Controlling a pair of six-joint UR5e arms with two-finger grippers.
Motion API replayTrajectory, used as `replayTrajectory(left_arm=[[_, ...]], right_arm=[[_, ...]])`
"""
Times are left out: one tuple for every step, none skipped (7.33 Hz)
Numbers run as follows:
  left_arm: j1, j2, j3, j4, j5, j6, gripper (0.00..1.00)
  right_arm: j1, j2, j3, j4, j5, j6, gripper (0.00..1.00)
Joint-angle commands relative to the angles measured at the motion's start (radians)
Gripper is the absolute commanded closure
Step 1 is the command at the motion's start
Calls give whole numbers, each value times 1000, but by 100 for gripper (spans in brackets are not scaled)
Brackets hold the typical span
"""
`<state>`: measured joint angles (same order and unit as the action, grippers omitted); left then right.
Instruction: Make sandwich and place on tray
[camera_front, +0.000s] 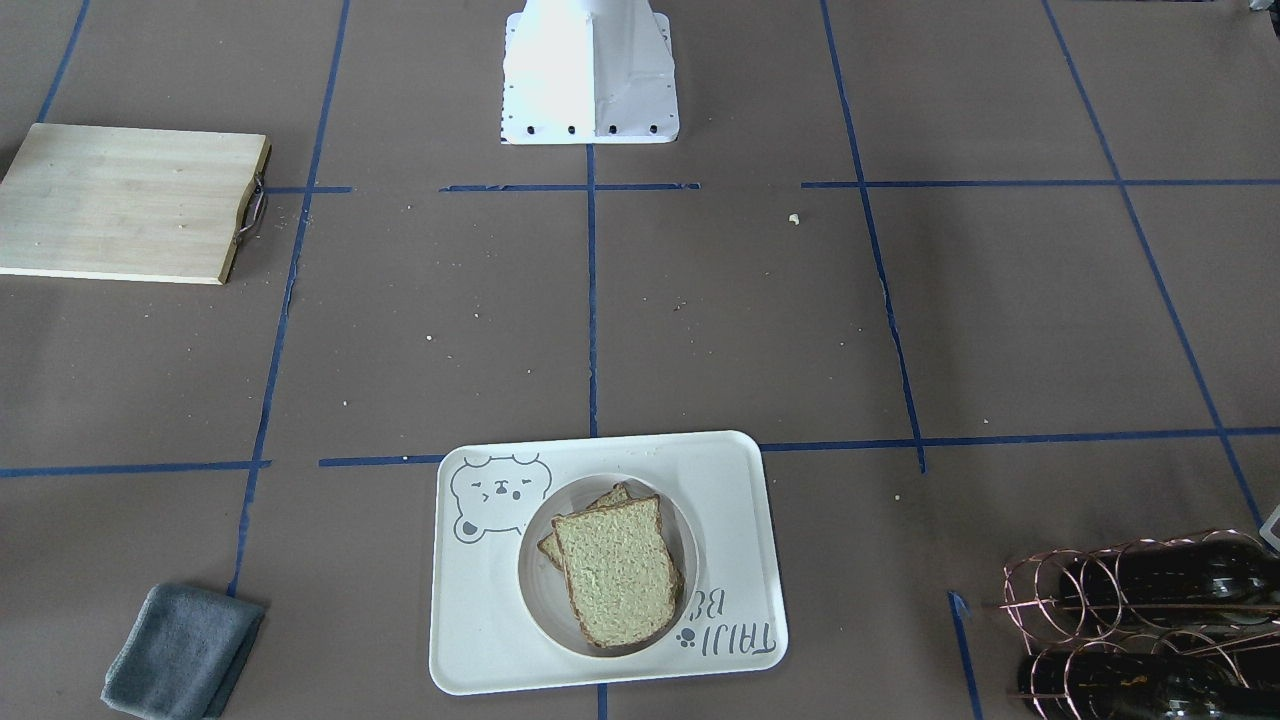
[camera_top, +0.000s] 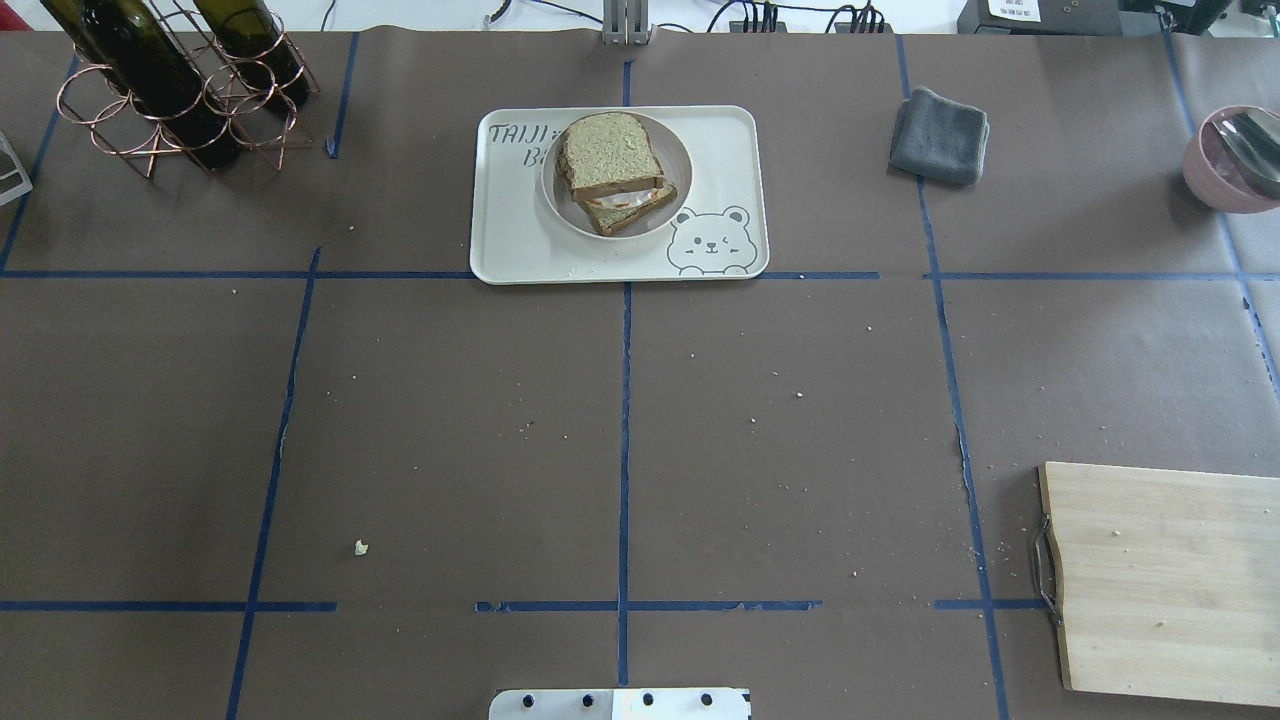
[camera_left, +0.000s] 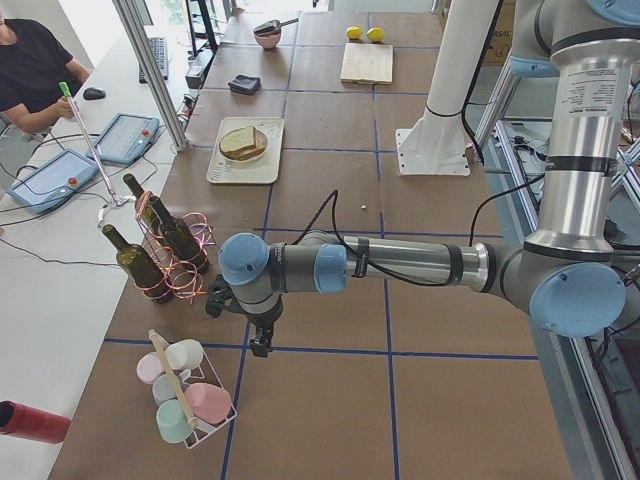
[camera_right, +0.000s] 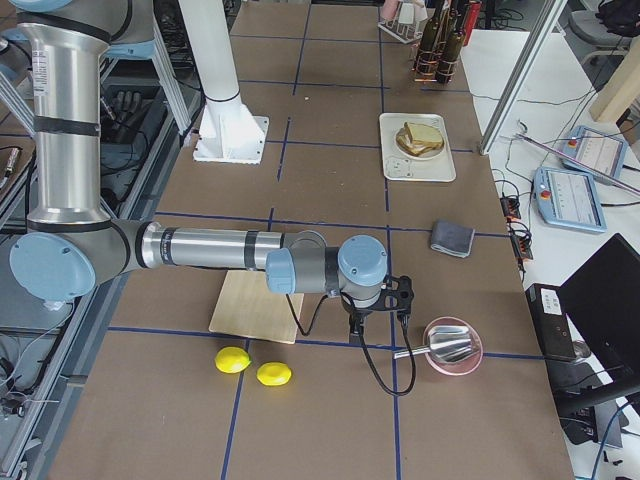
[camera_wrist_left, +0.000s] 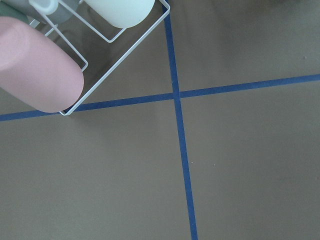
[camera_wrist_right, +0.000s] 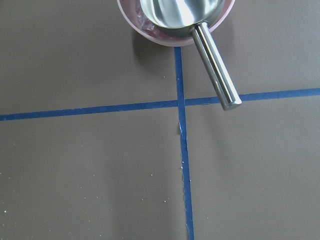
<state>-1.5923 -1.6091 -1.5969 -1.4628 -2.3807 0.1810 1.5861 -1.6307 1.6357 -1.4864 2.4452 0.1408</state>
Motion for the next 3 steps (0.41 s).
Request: replayTrajectory(left_arm=[[0, 0, 0, -1, 0, 0, 0], [0, 0, 0, -1, 0, 0, 0], [0, 0, 0, -1, 0, 0, 0]], right_arm=[[0, -1, 0, 0, 2, 0, 0], [0, 0, 1, 0, 2, 0, 0], [0, 2, 4, 2, 0, 0, 0]])
